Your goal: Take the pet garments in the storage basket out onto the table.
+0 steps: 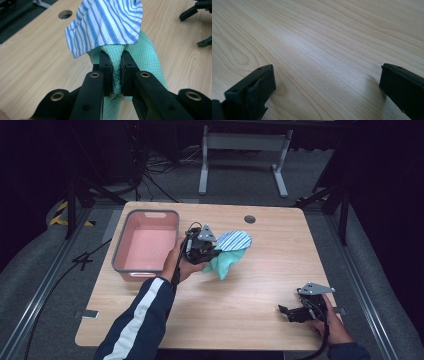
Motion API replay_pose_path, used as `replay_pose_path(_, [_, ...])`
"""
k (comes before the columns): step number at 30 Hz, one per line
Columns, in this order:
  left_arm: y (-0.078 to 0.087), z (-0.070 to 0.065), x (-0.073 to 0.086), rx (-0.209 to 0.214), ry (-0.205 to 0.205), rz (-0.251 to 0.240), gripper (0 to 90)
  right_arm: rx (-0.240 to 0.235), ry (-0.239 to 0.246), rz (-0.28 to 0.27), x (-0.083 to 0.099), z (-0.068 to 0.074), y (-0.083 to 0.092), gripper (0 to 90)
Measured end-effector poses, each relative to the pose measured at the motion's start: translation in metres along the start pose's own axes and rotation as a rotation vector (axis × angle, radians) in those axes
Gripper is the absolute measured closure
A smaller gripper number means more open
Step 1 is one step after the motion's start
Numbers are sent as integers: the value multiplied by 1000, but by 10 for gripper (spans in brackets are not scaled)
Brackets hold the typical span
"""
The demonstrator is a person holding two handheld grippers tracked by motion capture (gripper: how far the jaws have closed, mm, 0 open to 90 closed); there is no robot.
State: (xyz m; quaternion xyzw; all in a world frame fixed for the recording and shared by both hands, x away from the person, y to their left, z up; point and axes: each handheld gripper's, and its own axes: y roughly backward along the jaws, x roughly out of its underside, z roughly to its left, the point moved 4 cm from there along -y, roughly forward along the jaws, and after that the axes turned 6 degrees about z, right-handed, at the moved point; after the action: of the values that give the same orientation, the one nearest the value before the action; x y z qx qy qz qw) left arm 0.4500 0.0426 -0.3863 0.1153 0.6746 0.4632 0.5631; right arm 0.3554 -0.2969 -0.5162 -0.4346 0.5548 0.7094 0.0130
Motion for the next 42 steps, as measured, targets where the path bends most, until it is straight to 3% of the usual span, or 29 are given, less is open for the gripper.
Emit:
replay_pose_path(10, [-29, -8, 12, 11, -5, 68, 824, 0, 1, 0, 0, 0, 0, 6])
replay_pose_path(23, [-53, -20, 20, 35, -17, 110, 813, -1, -2, 0, 0, 0, 0, 6])
replay_pose_path(33, [-58, -22, 24, 52, -10, 113, 764, -1, -2, -1, 0, 0, 0, 6])
replay_pose_path(42, [-58, -26, 24, 51, -3, 106, 634, -1, -1, 0, 0, 0, 0, 6])
